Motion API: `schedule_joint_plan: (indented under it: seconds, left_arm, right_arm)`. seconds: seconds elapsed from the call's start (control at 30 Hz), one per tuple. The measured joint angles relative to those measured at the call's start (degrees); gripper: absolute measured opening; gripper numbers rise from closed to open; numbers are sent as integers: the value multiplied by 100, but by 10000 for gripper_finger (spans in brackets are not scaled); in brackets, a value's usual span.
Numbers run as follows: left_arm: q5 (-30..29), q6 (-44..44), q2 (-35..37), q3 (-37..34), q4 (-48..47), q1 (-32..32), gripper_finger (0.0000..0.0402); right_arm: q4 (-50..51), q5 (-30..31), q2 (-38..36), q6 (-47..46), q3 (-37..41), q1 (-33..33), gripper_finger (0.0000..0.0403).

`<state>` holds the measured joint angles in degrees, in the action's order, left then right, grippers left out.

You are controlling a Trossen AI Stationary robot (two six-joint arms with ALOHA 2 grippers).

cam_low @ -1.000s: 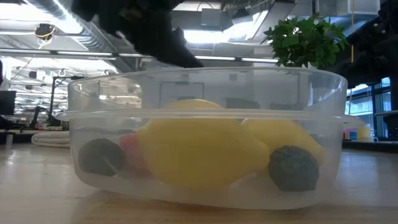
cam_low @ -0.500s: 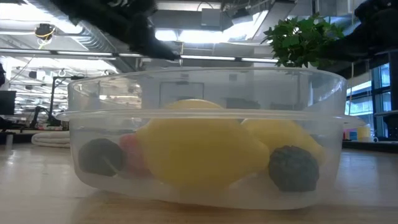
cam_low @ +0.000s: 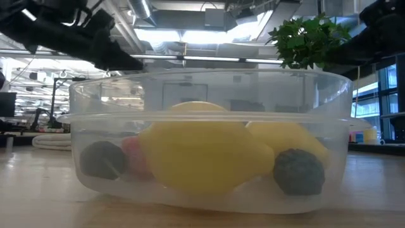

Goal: Pick and placing Produce into tupperware
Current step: Return to Home Position

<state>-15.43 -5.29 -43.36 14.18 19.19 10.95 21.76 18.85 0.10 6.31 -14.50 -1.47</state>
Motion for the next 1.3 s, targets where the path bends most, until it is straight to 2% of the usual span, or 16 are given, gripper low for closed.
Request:
schedule_joint_plan:
  seconds: [0.5, 0.8, 1.0, 1.3]
  left_arm:
    - [3, 382, 1929, -1362, -26, 246, 87]
    - [-53, 519, 2625, -1371, -809, 244, 87]
    - [-489, 648, 3221, -1371, -1528, 244, 87]
    - [-531, 516, 3868, -1314, -1741, 244, 87]
  right_arm:
    - [197, -3, 0, -382, 3, -175, 219]
    - [295, -4, 0, -307, 118, -175, 219]
    - [271, -4, 0, -323, 295, -175, 219]
    - [159, -6, 0, -745, 586, -175, 219]
